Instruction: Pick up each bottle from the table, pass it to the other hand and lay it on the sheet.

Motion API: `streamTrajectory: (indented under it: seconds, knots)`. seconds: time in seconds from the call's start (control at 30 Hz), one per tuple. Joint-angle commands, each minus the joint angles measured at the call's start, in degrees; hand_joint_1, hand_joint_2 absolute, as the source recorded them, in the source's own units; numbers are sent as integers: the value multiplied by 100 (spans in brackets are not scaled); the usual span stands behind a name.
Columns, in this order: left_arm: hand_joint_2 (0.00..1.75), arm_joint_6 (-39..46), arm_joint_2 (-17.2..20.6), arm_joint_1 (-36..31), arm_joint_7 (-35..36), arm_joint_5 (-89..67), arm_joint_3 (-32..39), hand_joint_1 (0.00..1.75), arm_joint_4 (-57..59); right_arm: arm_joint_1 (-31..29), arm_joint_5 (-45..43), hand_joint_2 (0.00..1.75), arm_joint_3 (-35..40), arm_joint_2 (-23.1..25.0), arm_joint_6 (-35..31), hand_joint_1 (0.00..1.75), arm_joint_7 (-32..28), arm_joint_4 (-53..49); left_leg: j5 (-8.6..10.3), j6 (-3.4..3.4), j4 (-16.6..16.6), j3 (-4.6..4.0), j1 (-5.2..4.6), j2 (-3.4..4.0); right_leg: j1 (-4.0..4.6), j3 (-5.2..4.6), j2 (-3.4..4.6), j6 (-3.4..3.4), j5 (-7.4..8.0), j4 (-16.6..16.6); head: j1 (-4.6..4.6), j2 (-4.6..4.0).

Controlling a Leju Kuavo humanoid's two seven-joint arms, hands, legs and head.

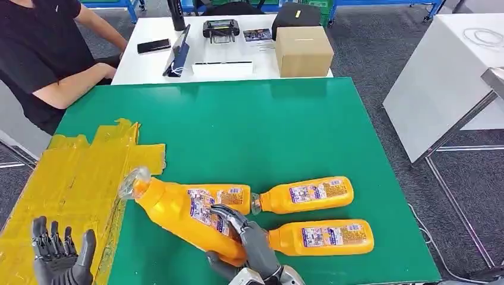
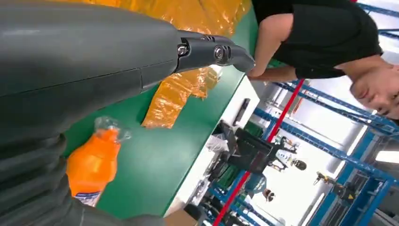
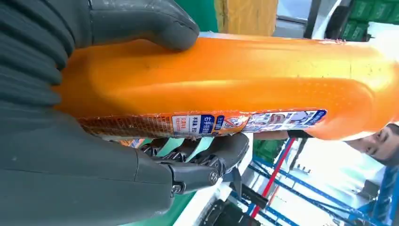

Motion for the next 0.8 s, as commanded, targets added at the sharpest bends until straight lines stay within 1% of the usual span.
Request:
streamTrajectory:
  seconds: [0.03, 0.07, 0.1, 0.2, 0.23, 0.33, 0.57, 0.8]
  knots:
    - [175, -1652, 20, -44, 455, 522, -226, 0, 541, 122, -113, 175, -14, -51, 11, 175, -141, -31, 4, -2, -6, -1, 4, -16, 4, 6, -14, -5, 2, -10, -2, 0]
    - [175, -2175, 20, -30, 521, 626, -291, 0, 607, 109, -143, 175, -36, -57, 66, 175, -197, -1, 3, 0, -5, 1, 0, -12, 1, 5, -10, -3, 1, -7, 0, 0]
    - [175, -2461, 20, -13, 548, 675, -345, 0, 658, 99, -163, 175, -63, -55, 114, 175, -239, 22, 2, 0, -5, 1, -1, -7, 0, 4, -6, -2, 1, -6, 0, 0]
    - [175, -2920, 20, 56, 470, 576, -548, 0, 659, 88, -160, 175, -132, -26, 202, 175, -310, 74, 3, 0, -6, 2, -2, -8, -2, 5, -7, -1, 1, -6, 0, 0]
    - [175, -2980, 20, 65, 437, 538, -591, 0, 631, 93, -154, 175, -144, -23, 208, 175, -318, 73, 7, -1, -7, -6, 8, -18, 9, 5, -15, -5, 8, -17, 0, 0]
    - [175, -3089, 20, 77, 378, 460, -680, 0, 592, 108, -131, 175, -168, -17, 232, 175, -329, 72, 2, -1, -4, -2, 3, -9, 3, 5, -6, -4, 3, -8, -2, 0]
    - [175, -3467, 20, -9, 416, 568, -575, 0, 790, 53, -21, 175, -241, 89, 427, 175, -354, 203, 5, -2, -7, -3, 1, -9, 2, 2, -5, -5, 5, -8, 0, 0]
    - [175, -3516, 20, -23, 425, 540, -567, 0, 834, 29, 31, 175, -276, 144, 516, 175, -364, 265, 6, -2, -7, -5, 5, -12, 6, 2, -7, -5, 8, -13, 0, 0]
